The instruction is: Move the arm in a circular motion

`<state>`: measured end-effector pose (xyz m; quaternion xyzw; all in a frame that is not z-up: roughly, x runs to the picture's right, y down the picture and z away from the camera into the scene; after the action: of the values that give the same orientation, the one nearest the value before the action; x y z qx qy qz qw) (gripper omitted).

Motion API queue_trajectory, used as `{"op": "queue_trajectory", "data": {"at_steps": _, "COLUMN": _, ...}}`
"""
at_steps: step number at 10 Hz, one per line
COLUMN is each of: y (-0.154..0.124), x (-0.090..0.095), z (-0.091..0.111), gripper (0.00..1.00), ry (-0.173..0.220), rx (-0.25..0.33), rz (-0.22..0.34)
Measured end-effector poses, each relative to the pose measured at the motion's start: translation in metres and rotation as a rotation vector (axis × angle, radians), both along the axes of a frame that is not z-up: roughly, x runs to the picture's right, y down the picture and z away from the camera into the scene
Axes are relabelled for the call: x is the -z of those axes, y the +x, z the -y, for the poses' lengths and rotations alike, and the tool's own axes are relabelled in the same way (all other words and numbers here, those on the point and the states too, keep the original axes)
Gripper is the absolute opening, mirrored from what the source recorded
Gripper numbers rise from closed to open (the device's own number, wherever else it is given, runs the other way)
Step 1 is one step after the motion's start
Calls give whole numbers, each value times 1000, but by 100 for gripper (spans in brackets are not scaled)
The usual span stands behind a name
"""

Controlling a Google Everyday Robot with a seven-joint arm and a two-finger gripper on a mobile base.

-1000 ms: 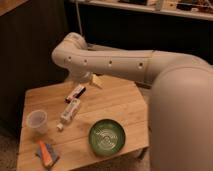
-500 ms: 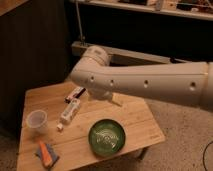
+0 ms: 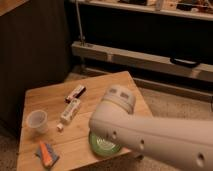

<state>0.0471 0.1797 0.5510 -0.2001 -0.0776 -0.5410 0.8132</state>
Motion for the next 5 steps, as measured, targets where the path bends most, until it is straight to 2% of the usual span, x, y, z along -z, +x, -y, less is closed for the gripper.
{"op": "queue_trajectory", "data": {"at_steps": 2, "y": -6, "x": 3, "z": -15, "gripper": 80, "ry": 5, "rx": 14, "rz": 63}}
{"op": "queue_trajectory", "data": {"at_steps": 3, "y": -15, "x": -3, "z": -17, "gripper": 80, "ry": -1, "rx": 27, "rz": 112}}
{"op": "queue_trajectory", "data": {"at_steps": 5, "y": -35, "x": -24, "z": -7, "gripper": 80, "ry": -8, "rx": 57, "rz": 196}}
